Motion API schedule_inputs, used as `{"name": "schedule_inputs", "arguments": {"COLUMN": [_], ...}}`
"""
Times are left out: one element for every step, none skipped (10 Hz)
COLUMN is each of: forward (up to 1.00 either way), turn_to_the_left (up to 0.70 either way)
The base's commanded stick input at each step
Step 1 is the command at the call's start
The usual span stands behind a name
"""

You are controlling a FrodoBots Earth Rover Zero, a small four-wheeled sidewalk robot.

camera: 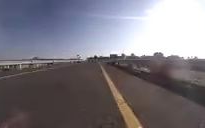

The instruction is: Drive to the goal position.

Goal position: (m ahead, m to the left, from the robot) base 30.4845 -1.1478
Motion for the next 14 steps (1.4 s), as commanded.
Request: {"name": "schedule_inputs", "arguments": {"forward": [0.7, 0.7, 0.7, 0.7, 0.7, 0.7, 0.7, 0.7, 0.7, 0.7, 0.7, 0.7, 0.7, 0.7], "turn_to_the_left": [0.0, 0.0, 0.0, 0.0, 0.0, 0.0, 0.0, 0.0, 0.0, 0.0, 0.0, 0.0, 0.0, 0.0]}}
